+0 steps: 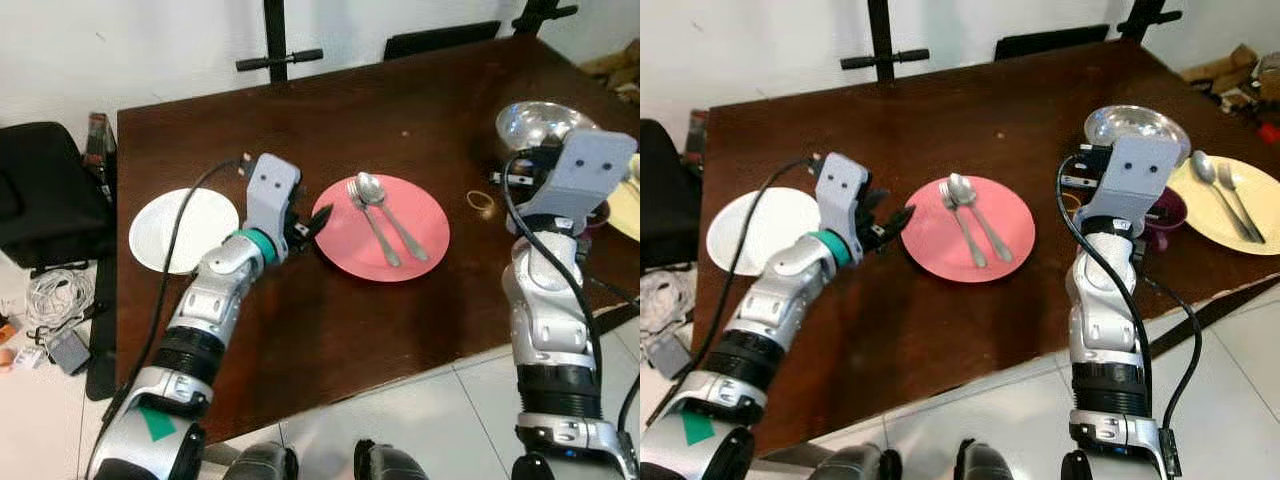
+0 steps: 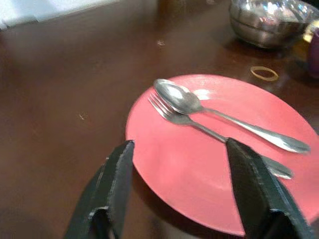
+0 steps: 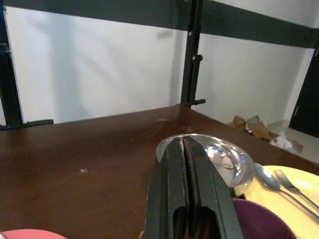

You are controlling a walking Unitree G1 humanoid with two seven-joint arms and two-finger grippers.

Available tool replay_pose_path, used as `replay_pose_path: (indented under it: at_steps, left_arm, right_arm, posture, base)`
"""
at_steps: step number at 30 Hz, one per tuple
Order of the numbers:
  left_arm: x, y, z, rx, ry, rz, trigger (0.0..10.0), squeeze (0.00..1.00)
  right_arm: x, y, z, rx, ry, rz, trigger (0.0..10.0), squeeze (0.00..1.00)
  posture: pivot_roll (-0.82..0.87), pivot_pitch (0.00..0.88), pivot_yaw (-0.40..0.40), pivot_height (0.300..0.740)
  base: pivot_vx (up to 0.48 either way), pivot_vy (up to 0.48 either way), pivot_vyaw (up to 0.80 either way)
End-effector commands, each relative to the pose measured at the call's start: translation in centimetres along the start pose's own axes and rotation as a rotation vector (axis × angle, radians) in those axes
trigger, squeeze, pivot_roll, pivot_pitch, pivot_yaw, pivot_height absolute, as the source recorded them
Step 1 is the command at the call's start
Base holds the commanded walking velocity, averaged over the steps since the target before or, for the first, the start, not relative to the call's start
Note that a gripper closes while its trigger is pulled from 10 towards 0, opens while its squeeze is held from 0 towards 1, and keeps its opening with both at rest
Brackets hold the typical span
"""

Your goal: Setting the table

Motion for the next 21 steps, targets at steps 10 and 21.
replay_pose_path:
  at_steps: [10, 21]
  left_arm:
    - [0.2, -2.3, 1.2, 0.133, 0.029, -0.27, 10.0, 1.0]
    - [-0.7, -4.7, 1.8, 0.227, 0.053, -0.425, 10.0, 1.0]
  right_arm:
    - [0.2, -0.6, -0.5, 0.028, 0.003, 0.008, 10.0, 0.0]
    - [0.5, -0.5, -0.5, 0.029, 0.01, 0.014, 10.0, 0.0]
  posture:
    - [0.06, 0.008, 0.097, 0.74]
    - [0.05, 0.021, 0.092, 0.74]
  base:
    - [0.0, 0.0, 0.0]
    - [0.0, 0.0, 0.0]
Point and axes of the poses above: a point about 5 cm out from each wrist's last joint towards the gripper, its own z axis pointing out of the wrist towards the gripper, its own y axis along the axis of the wrist's last joint, x = y × z, the point moved 5 cm from there along z, pointing out of the wrist towards the gripper, and after that the axes turned 1 degree about z, right-handed, at the moved point
